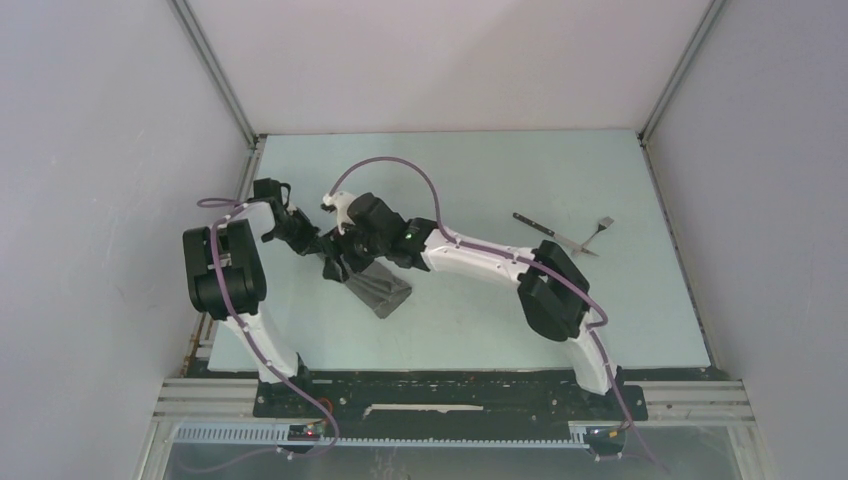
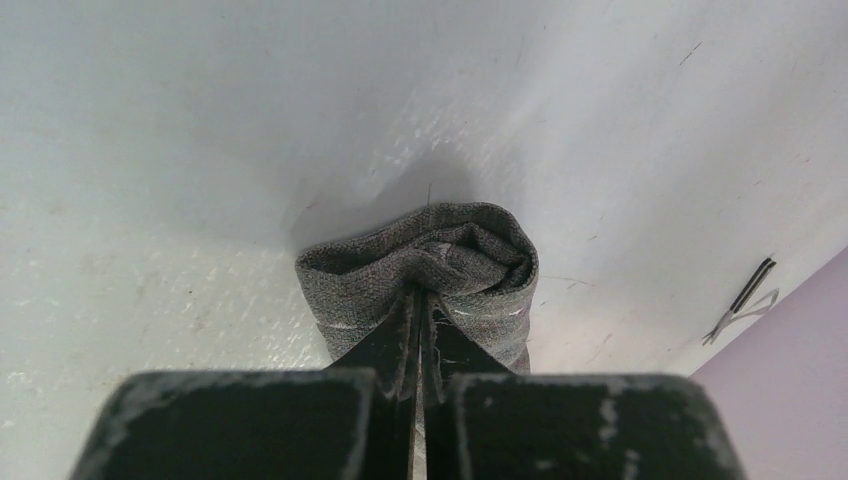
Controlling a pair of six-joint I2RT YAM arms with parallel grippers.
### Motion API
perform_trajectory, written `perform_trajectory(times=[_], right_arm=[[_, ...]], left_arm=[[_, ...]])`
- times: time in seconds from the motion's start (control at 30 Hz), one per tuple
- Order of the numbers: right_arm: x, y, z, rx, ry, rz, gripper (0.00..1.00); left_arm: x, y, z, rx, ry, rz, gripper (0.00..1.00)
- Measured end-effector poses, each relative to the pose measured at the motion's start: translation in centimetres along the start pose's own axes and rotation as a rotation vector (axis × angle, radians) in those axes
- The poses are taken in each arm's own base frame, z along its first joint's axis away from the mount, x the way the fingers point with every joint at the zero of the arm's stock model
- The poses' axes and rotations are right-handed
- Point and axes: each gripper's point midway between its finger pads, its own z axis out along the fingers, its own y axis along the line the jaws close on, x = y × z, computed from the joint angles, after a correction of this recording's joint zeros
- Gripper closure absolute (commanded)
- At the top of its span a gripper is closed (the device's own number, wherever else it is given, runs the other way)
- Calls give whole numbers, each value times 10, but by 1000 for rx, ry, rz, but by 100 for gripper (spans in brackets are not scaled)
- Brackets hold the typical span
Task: Fold the napkin into a case and place the utensils inside
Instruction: Grasp the top corner of the smaller rectangle folded napkin from the folded napkin, then pick up the smaller rectangle-folded napkin from the center of the board.
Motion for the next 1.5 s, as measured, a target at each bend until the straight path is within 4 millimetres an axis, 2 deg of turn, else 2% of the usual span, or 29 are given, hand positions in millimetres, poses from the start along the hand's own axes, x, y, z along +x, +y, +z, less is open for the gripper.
perform_trajectory(times=[0.07,0.13,0.3,0.43,0.8,0.87,1.03,1.37,1.5], right_arm=[[0,5,-14,23,8,-120,23],[5,1,-20,57,33,-219,22],[34,-32,-22,168,160,-405,20],[51,-51,-13,209,251,-477,20],[86,-66,7,224,365,-464,23],[84,-67,12,240,364,-454,28],[79,-66,21,284,352,-433,28],[89,-59,24,429,382,-465,43],[94,-58,20,459,395,-464,41]], left_arm=[[0,0,0,2,2,-1,100],[0,0,0,3,2,-1,100],[0,0,0,5,4,-2,100],[0,0,0,5,4,-2,100],[0,0,0,6,4,-2,100],[0,0,0,6,4,-2,100],[0,0,0,6,4,-2,100],[0,0,0,6,4,-2,100],[0,0,0,6,4,-2,100]])
